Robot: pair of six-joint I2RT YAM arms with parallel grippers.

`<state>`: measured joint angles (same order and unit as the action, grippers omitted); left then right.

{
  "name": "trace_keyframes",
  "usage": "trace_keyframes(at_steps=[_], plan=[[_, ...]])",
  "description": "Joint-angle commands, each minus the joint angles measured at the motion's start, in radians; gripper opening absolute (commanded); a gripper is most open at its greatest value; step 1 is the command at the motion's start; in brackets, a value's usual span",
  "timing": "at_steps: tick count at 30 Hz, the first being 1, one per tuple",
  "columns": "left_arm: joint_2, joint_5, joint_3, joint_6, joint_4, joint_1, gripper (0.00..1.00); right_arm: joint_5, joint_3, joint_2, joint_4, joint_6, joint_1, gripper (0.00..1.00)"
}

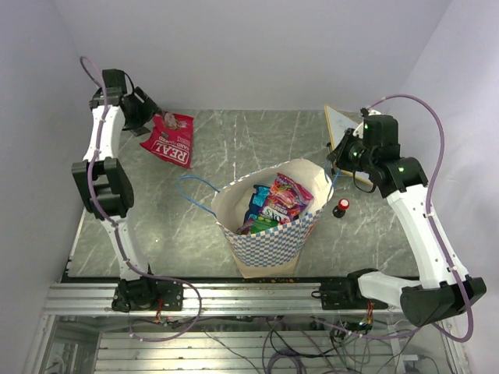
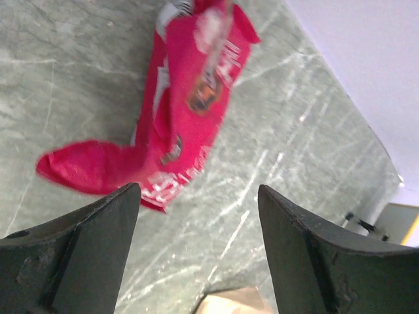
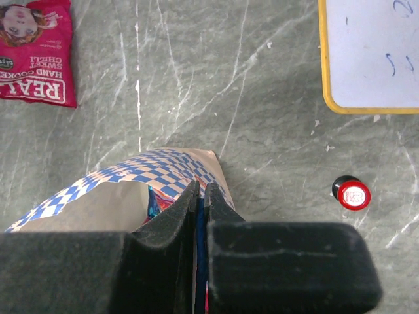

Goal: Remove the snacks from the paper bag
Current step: Place the snack at the center of the board, then adjust the paper bag at the center of the board.

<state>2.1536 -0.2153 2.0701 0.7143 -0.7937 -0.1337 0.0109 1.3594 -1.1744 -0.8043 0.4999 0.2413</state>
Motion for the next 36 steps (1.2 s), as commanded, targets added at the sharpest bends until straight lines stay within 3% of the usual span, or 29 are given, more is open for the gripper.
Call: trace_keyframes(at_steps=[1, 6, 11, 16, 22, 29, 36], plan=[[-0.204, -0.073, -0.083, -0.034, 0.021, 0.012, 0.84, 0.020, 0.020, 0.026, 0.065, -0.043, -0.004, 0.00], [-0.422, -0.139, -0.277, -0.025, 0.124, 0.094, 0.85, 0.029, 0.079, 0.017, 0.084, -0.063, -0.004, 0.00], [-0.547, -0.167, -0.333, -0.034, 0.099, 0.240, 0.85, 0.071, 0.157, -0.034, 0.092, -0.097, -0.004, 0.00], [-0.669, -0.191, -0.369, -0.008, 0.085, 0.294, 0.86, 0.143, 0.191, -0.088, 0.171, -0.104, -0.004, 0.00], [-0.741, -0.183, -0.364, 0.006, 0.061, 0.366, 0.86, 0.383, 0.341, -0.226, 0.198, -0.160, -0.004, 0.00], [-0.807, -0.192, -0.445, 0.089, 0.158, 0.452, 0.89, 0.520, 0.556, -0.382, 0.182, -0.161, -0.004, 0.00], [-0.844, -0.232, -0.480, 0.082, 0.247, 0.570, 0.90, 0.766, 0.492, -0.381, 0.260, -0.130, 0.005, 0.00]])
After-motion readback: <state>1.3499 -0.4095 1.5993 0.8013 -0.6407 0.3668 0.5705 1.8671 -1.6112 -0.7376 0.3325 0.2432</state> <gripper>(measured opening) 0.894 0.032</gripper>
